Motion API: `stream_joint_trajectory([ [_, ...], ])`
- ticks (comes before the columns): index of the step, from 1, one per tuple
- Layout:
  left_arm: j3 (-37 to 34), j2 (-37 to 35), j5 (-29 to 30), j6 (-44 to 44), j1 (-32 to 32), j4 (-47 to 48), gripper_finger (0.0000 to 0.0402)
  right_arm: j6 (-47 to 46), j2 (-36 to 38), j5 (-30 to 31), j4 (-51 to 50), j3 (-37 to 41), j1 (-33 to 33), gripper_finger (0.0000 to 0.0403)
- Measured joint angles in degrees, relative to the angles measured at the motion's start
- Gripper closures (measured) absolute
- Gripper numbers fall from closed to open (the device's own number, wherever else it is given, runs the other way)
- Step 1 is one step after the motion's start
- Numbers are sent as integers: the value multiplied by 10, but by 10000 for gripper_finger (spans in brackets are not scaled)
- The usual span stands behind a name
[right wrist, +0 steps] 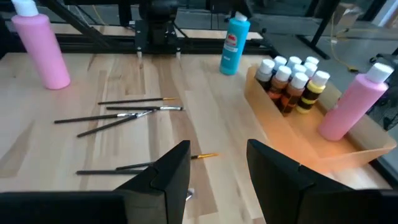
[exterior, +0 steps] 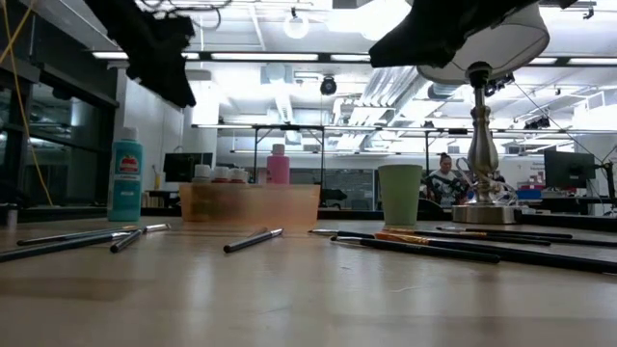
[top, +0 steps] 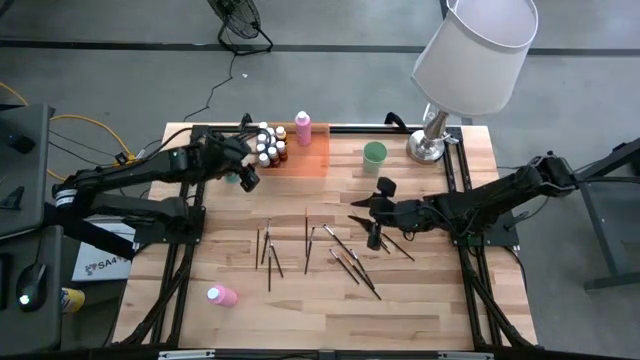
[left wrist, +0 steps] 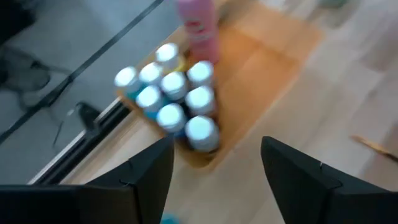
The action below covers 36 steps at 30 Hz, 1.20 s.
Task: Pick & Place Paint Supplies
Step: Put the large light blue paint bottle into the orange bin
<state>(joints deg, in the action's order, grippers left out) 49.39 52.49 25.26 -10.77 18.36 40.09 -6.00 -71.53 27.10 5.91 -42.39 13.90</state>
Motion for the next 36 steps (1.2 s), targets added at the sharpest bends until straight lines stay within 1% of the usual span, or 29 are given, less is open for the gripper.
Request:
stream_joint_trajectory([
  [2,3,8,-1,0,29,12,157,-10,0,1,-4,0,6,251],
  [5,5,15,-9,-26,71,31,145,-26,0,26,-15,0,16,251],
  [9,5,18,-36,-66,119,63,142,-44,0,57,-27,0,33,251],
  [12,5,18,-54,-96,147,84,142,-52,0,60,-30,0,42,251],
  [16,5,18,-49,-108,175,114,142,-58,0,60,-31,0,46,251],
  [19,5,18,-40,-108,186,116,142,-61,0,60,-31,0,46,251],
  [25,5,18,-27,-96,188,125,142,-62,0,60,-31,0,46,251],
  [31,5,18,34,-49,188,121,142,-62,0,60,-32,0,46,251],
  [33,5,17,31,-53,188,133,142,-62,0,60,-32,0,46,251],
  [36,5,17,9,-75,188,169,142,-65,0,60,-32,0,46,251],
])
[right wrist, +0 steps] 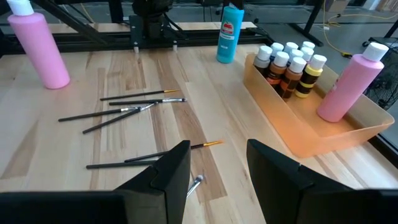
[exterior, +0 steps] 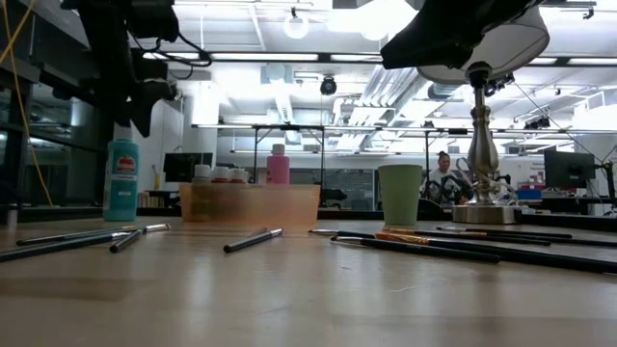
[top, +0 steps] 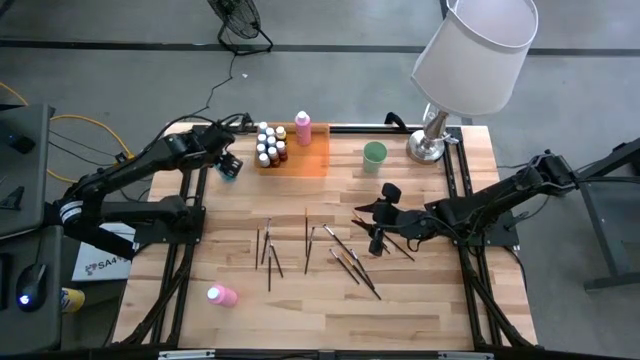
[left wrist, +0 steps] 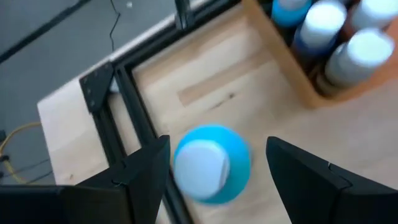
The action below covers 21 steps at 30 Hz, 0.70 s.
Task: Pick & Place Paint Supplies
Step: Put the large light blue paint bottle into the orange bin
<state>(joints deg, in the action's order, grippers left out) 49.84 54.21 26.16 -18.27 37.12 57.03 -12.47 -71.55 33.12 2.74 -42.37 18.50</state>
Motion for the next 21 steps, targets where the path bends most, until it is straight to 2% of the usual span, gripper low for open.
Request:
stream_joint_trajectory([
  [11,0,0,-5,-26,0,31,147,0,0,0,0,0,0,251],
  [15,0,0,-5,-28,0,28,176,0,0,0,0,0,0,251],
  [21,0,0,-4,-31,0,36,240,0,0,0,0,0,0,251],
])
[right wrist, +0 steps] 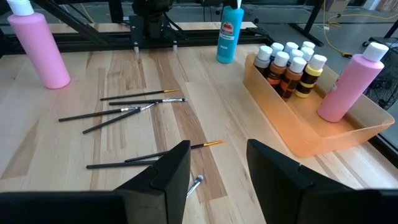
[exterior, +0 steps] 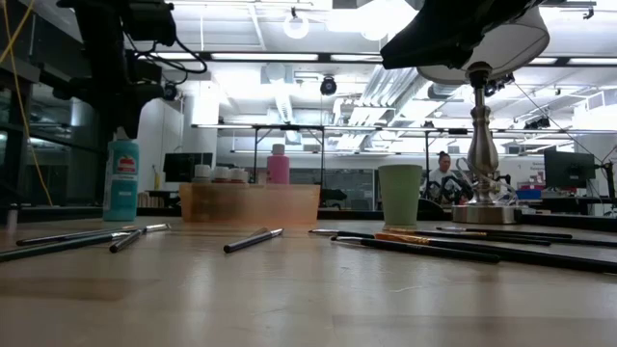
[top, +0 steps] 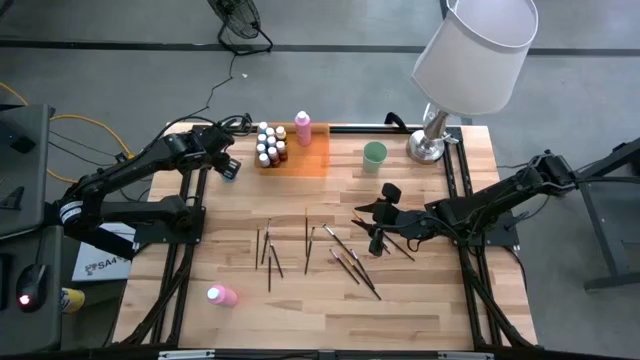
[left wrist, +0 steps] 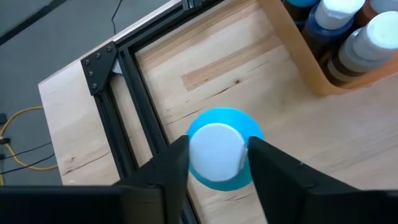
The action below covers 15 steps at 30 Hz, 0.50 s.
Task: Pick & Place Paint Supplies
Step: Put the large light blue paint bottle into the orange bin
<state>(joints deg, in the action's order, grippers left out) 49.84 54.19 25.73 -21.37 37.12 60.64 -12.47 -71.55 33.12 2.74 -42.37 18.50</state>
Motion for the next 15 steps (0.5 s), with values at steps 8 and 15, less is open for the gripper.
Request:
stream_joint_trajectory([
  [8,1,-1,-9,-3,0,0,288,0,0,0,0,0,0,251],
  [15,1,-1,-18,18,0,-3,288,20,0,-58,-2,13,0,251],
])
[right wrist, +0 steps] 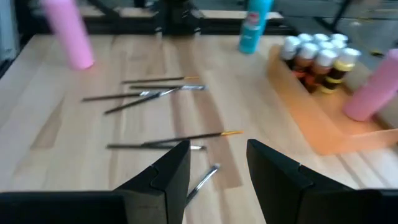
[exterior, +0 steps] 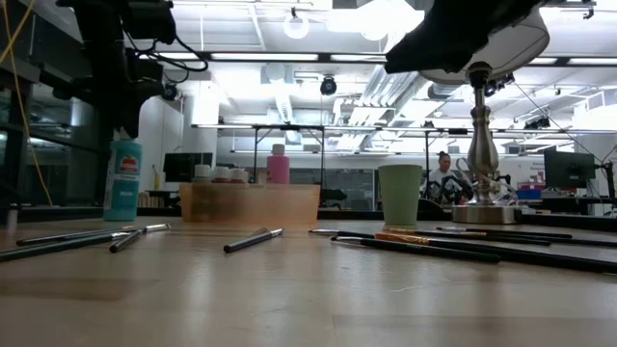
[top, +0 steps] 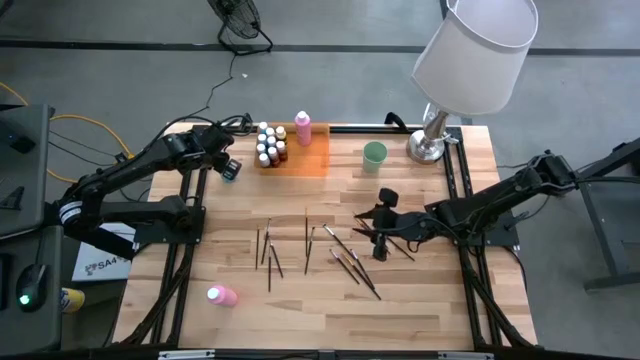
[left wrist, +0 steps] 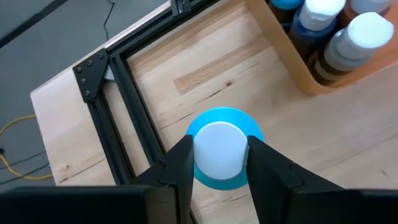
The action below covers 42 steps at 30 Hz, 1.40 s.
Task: Pick & Place Paint Supplies
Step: Put the large light blue paint bottle into the orange bin
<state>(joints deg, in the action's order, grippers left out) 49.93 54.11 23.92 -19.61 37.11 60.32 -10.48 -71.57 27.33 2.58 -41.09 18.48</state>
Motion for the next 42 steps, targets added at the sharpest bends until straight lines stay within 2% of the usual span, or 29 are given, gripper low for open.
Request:
stream_joint_trajectory([
  [4,0,-1,-13,17,0,-8,288,20,18,-7,78,67,-9,251],
  [8,13,-3,-30,29,0,1,288,21,84,-8,117,125,-21,251],
  [14,59,-7,-65,64,0,-8,288,30,198,-115,145,180,-25,251],
  [19,91,-5,-79,93,0,-18,288,27,247,-139,143,197,-25,251],
  [27,169,37,-120,127,-4,-34,288,16,249,-140,144,196,-25,251],
  [33,239,132,-131,172,-44,-71,288,17,247,-140,142,196,-25,251],
  [38,302,195,-99,169,-65,-63,288,17,247,-140,142,196,-25,251],
  [42,311,201,-77,179,-63,-71,288,17,247,-140,143,196,-25,251],
])
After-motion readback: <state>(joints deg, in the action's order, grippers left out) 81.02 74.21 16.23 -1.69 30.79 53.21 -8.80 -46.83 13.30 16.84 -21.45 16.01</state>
